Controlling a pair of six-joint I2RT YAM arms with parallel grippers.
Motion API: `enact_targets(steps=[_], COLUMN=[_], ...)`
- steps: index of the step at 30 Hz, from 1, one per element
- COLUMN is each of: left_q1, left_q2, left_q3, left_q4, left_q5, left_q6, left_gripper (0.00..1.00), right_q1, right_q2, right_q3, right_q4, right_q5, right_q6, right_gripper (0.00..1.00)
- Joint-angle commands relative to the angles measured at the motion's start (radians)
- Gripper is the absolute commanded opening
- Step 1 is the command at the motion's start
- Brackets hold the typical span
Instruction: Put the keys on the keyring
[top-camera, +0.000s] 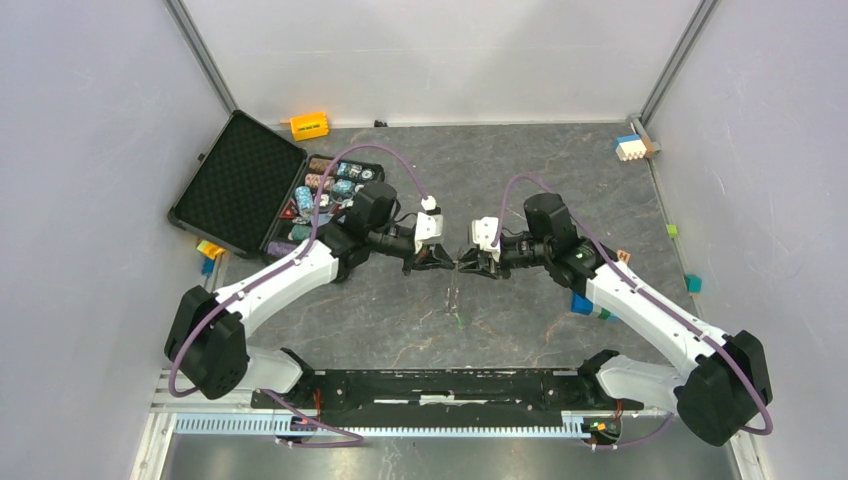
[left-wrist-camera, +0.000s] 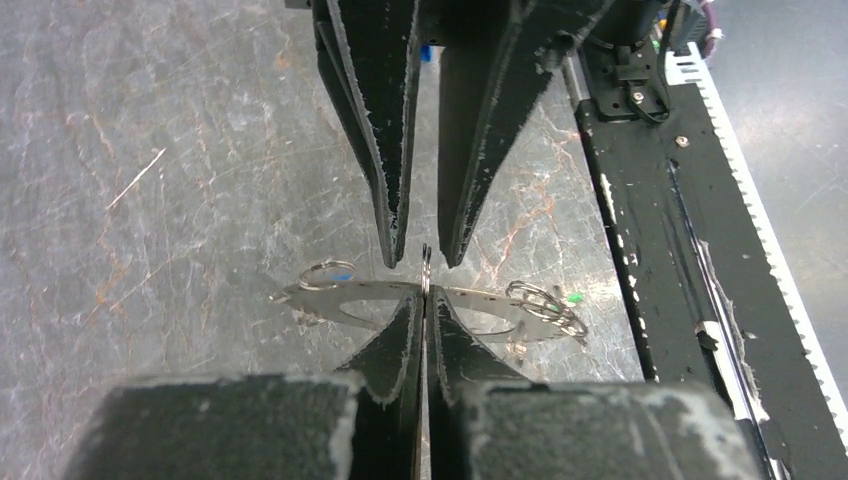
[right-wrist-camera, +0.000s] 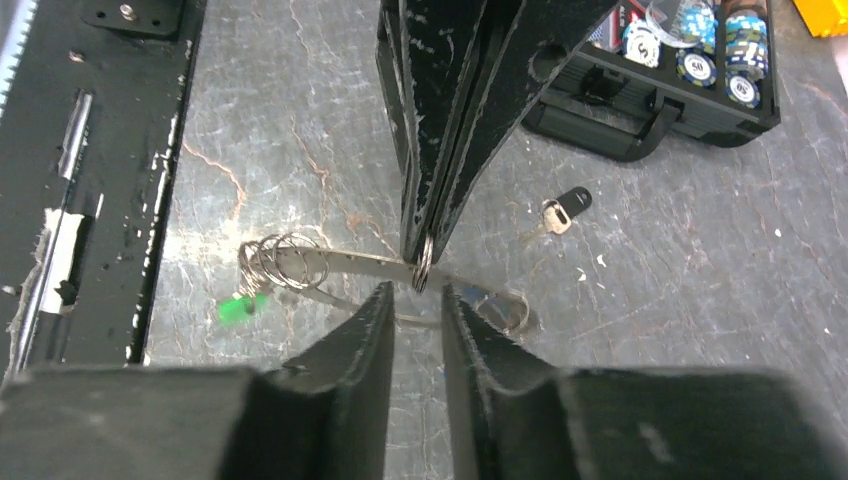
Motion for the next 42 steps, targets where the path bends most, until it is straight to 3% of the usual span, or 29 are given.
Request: enact_targets(steps=[1, 3, 12, 18, 37, 42], left_q1=[-0.008, -0.016, -0.087, -0.099, -0.102, -0.102], left_q2=[-0.034, -0.033, -0.009, -0.010, -0.029, -0.024], left_q3=[0.110, 0.139, 0.242, 0.255, 0.212, 0.206], left_q4=[-0.143, -0.192, -0.369, -0.378, -0.315, -0.313], left_q5=[-0.107, -0.154, -0.345, -0.351, -0.324, -0.318], left_q6=[0.031, 0.041, 0.096, 0.075, 0.047, 0.051], left_gripper=[0.02, 0.02, 0.02, 0.02, 0.02, 0.02], right_q1=[0.005, 0.005, 0.005, 0.006, 0.005, 0.005], right_q2=[-0.019, -0.021, 0.007, 0.021, 0.049, 0.056], right_q3=[0.042, 0.063, 0.119, 0.088, 0.015, 0.018], right_q4=[-0.020, -0.034, -0.031, 0.013, 0.153, 0.163], right_q5=[0.054, 0.062, 0.064, 0.033, -0.083, -0.088], right_q6=[-0.043, -0.051, -0.022, 0.007, 0.105, 0.119], right_gripper=[0.33, 0.44, 0.47, 0.39, 0.29, 0.21])
